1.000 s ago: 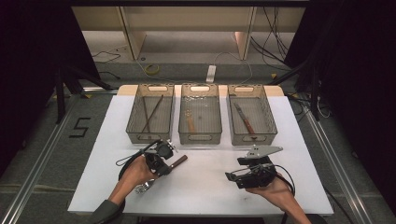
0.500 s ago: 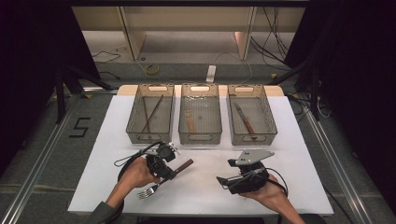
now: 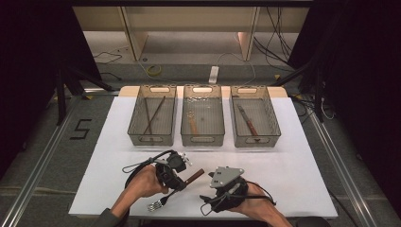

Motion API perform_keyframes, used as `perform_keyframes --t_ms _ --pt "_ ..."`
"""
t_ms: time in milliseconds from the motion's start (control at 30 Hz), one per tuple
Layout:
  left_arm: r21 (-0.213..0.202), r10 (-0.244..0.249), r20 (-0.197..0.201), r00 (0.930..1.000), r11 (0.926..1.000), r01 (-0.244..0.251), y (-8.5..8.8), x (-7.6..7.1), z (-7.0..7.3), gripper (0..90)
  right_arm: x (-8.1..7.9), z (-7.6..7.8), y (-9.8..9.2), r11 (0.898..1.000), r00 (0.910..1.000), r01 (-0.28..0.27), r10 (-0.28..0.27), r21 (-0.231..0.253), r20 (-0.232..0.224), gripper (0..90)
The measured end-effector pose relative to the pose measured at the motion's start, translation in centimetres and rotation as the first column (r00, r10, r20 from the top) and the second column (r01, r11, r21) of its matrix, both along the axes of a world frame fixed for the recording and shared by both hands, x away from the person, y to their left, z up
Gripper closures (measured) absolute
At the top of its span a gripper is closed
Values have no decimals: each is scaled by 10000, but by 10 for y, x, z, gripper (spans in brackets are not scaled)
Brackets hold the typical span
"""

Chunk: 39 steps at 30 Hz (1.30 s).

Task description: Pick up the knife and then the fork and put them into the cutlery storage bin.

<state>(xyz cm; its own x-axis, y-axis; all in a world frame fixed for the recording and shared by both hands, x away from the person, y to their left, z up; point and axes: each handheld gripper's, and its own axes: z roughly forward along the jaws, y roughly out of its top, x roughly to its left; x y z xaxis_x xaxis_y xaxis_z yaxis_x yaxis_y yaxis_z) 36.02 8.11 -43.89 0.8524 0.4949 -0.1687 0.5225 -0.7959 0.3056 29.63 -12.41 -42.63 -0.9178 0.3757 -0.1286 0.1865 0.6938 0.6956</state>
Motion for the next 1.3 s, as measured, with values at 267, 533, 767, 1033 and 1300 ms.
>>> perform_keyframes --t_ms 267,533,767,1033,1300 --pt "96 -281 -64 9996 9996 281 -4 -3 0 768 -6 -3 18 9931 9884 -910 991 -733 1155 306" --pt "82 -406 -208 9990 9991 407 -5 -4 -1 768 -8 -17 45 9572 9488 -1607 2170 -2408 2295 335" --pt "98 -550 -288 9981 9984 553 -7 -5 -1 768 -11 -27 57 9201 9080 -1595 2789 -3577 3125 416" --pt "120 -738 -352 9966 9972 743 -10 -7 1 768 -11 -35 64 8689 8552 -1544 3558 -4702 3768 501" --pt "82 -877 -443 9952 9961 881 -12 -9 2 767 -13 -40 65 8300 8204 -1441 4047 -5388 4039 606"
